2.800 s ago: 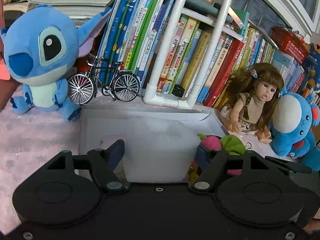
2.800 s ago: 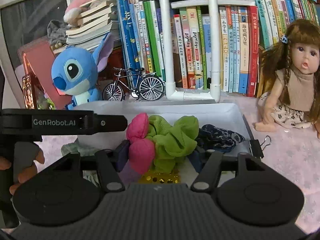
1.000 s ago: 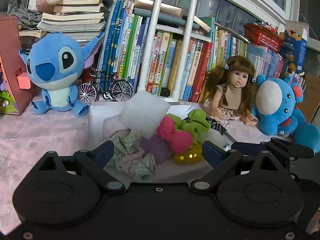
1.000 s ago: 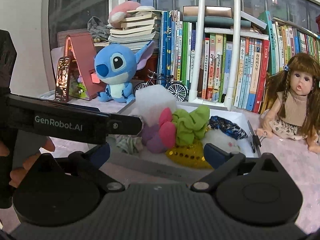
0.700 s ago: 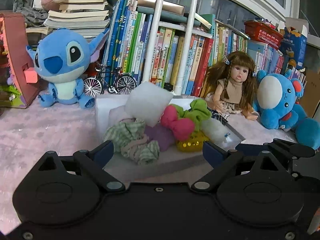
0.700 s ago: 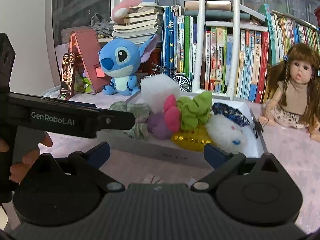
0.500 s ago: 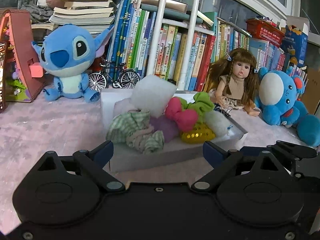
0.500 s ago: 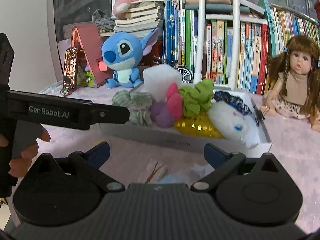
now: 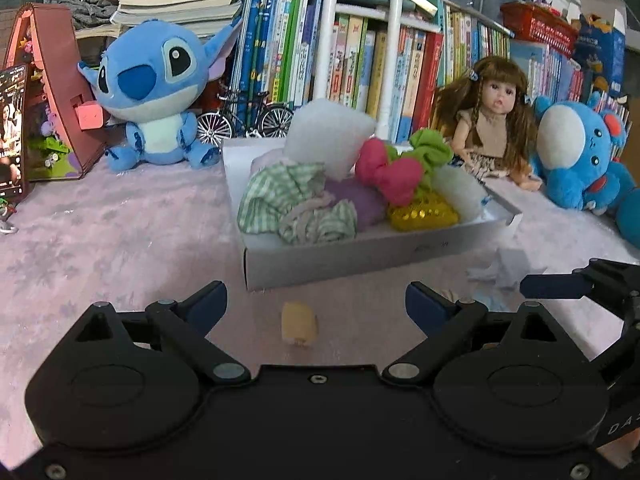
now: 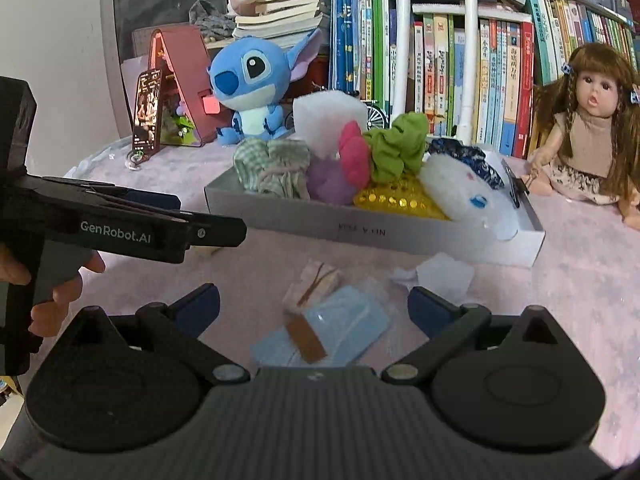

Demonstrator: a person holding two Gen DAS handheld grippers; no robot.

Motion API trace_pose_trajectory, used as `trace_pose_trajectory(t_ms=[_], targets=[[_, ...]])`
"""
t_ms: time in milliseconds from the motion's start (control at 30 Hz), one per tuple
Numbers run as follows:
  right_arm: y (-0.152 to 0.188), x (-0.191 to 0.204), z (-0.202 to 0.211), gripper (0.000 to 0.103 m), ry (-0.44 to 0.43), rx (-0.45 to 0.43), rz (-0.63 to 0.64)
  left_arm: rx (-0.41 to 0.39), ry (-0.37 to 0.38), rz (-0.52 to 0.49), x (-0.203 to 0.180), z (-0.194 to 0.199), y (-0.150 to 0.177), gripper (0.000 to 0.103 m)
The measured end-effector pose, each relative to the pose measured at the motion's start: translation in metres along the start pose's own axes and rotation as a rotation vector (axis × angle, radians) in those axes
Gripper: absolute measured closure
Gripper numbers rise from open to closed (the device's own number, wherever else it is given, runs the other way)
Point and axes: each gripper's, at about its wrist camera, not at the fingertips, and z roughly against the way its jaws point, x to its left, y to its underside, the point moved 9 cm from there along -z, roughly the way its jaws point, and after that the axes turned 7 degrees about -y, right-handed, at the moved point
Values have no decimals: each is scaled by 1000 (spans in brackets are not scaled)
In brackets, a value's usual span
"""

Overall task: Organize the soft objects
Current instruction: 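Withdraw both tools from the box toward the small items on the table, then close the left tool on the beige sponge while the right closes on the blue mask packet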

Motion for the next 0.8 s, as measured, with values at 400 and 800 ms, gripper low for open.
trace_pose_trajectory(t_ms=[400,800], targets=[[14,-4,-9,0,6,55,-22,58,-51,-7,4,-16,17,15],[17,-4,-13,0,62,82,-13,59,-70,-35,1,-19,17,20]])
